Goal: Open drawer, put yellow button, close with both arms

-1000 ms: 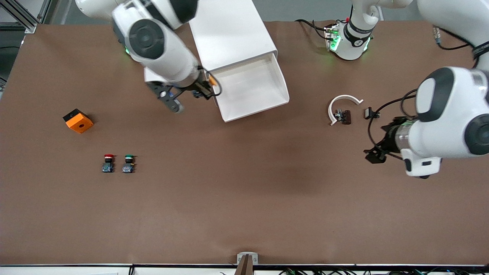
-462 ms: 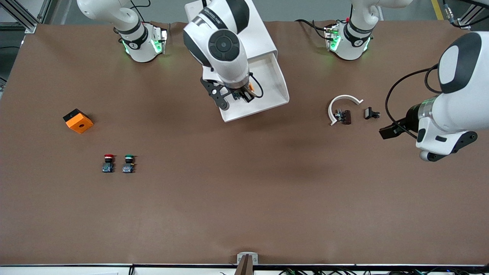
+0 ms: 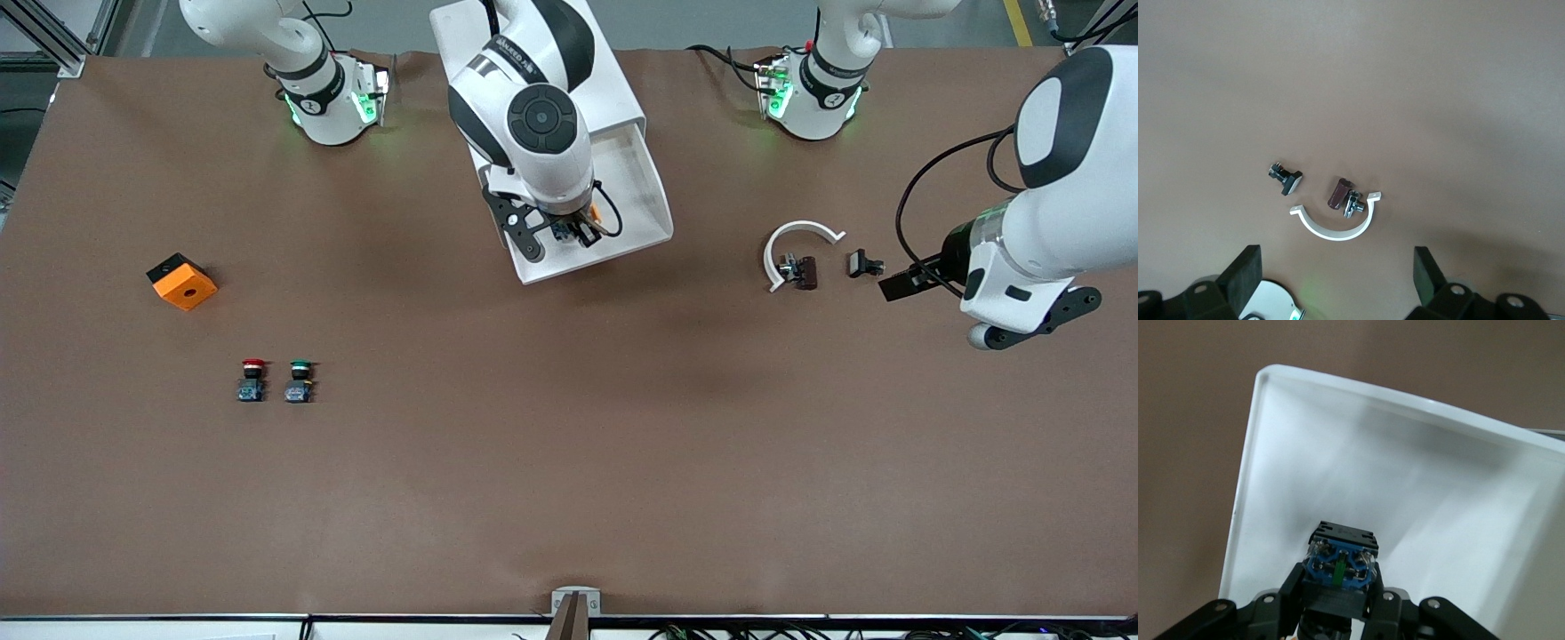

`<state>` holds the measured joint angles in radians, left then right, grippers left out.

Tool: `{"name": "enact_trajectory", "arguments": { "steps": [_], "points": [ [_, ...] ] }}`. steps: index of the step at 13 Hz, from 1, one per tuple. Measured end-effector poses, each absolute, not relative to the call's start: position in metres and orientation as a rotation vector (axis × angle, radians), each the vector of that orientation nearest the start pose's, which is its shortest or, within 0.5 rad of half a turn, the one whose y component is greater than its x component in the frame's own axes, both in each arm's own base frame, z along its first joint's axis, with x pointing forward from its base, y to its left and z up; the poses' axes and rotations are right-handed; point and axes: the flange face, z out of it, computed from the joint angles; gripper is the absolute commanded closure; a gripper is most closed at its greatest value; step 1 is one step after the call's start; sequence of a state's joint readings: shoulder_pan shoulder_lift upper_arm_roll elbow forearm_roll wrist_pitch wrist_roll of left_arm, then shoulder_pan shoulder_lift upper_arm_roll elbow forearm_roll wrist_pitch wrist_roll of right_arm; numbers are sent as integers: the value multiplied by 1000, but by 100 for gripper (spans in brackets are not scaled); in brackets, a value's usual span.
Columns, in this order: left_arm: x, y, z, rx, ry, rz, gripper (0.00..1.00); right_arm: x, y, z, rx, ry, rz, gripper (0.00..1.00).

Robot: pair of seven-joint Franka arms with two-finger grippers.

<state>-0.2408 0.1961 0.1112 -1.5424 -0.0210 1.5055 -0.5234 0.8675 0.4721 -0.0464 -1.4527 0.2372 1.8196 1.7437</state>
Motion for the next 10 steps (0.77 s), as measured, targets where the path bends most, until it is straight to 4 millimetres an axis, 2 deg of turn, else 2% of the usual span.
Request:
{"name": "enact_trajectory", "arguments": {
  "steps": [1, 2, 4, 6, 7, 8, 10],
  "points": [
    [586, -84, 518, -2994, -597, 327, 0, 448, 516, 407, -2785, 1503, 359, 57],
    [582, -84, 517, -2997, -596, 324, 0, 448, 516, 406, -2785, 1504, 360, 3],
    [577, -87, 517, -3003, -580, 323, 0, 448, 516, 406, -2785, 1506, 359, 0],
    [575, -110, 513, -3026, -514, 297, 0, 451, 516, 411, -2775, 1506, 350, 0],
    [575, -125, 508, -3041, -474, 275, 0, 455, 513, 420, -2763, 1508, 342, 0],
    [575, -143, 500, -3059, -429, 247, 0, 460, 505, 436, -2749, 1516, 336, 0],
    [576, -178, 473, -3093, -351, 195, 0, 474, 474, 485, -2758, 1497, 349, 0]
  ]
}}
